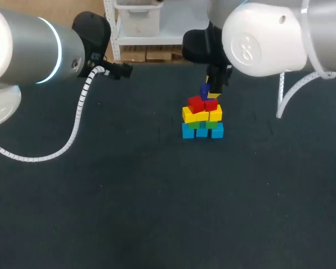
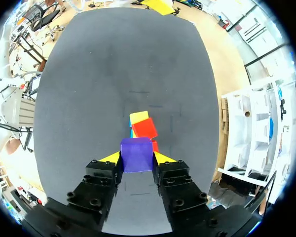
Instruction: Place the blue cubes, place green cubes on the blue cubes, place the yellow cubes on the green cubes, then place the red cubes on the yellow cubes, and place purple cube on the red cubes.
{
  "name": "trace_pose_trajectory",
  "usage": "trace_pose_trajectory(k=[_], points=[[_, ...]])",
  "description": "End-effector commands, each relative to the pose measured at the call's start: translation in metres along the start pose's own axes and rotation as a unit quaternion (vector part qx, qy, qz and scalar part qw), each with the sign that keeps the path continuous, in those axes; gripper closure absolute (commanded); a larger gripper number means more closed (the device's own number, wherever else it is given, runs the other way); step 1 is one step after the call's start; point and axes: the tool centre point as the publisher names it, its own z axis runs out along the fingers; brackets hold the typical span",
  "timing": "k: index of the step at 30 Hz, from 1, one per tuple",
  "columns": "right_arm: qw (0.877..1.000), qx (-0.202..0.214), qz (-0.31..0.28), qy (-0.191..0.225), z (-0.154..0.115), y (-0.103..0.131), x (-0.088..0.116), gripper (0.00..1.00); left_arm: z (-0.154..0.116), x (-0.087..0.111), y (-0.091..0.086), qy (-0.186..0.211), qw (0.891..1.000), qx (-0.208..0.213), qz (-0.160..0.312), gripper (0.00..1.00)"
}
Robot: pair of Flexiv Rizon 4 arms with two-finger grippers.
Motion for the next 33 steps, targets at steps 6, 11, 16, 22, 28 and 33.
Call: trace_pose_trajectory(k=[6, 11, 16, 22, 28, 33], points=[[1.000, -0.006, 0.001, 0.011, 0.007, -0.013, -0.006, 0.98, 0.001, -0.001, 0.001, 0.000, 1.000, 0.002, 0.000, 0.00], [1.000, -0.010, 0.002, 0.019, 0.012, -0.015, -0.004, 1.00, 0.001, -0.001, 0.001, 0.000, 1.000, 0.002, 0.000, 0.00], [1.000, -0.014, 0.008, 0.023, 0.017, -0.020, -0.002, 1.00, 0.001, -0.001, 0.001, 0.000, 1.000, 0.002, 0.000, 0.00], [0.999, -0.017, 0.015, 0.022, 0.019, -0.025, -0.002, 1.00, 0.001, -0.001, 0.001, 0.000, 1.000, 0.002, 0.000, 0.00], [0.999, -0.021, 0.012, 0.023, 0.021, -0.024, -0.002, 0.78, 0.001, -0.001, 0.001, 0.000, 1.000, 0.002, 0.000, 0.00], [0.999, -0.023, 0.011, 0.028, 0.023, -0.023, -0.002, 0.67, 0.001, -0.001, 0.001, 0.000, 1.000, 0.002, 0.000, 0.00]])
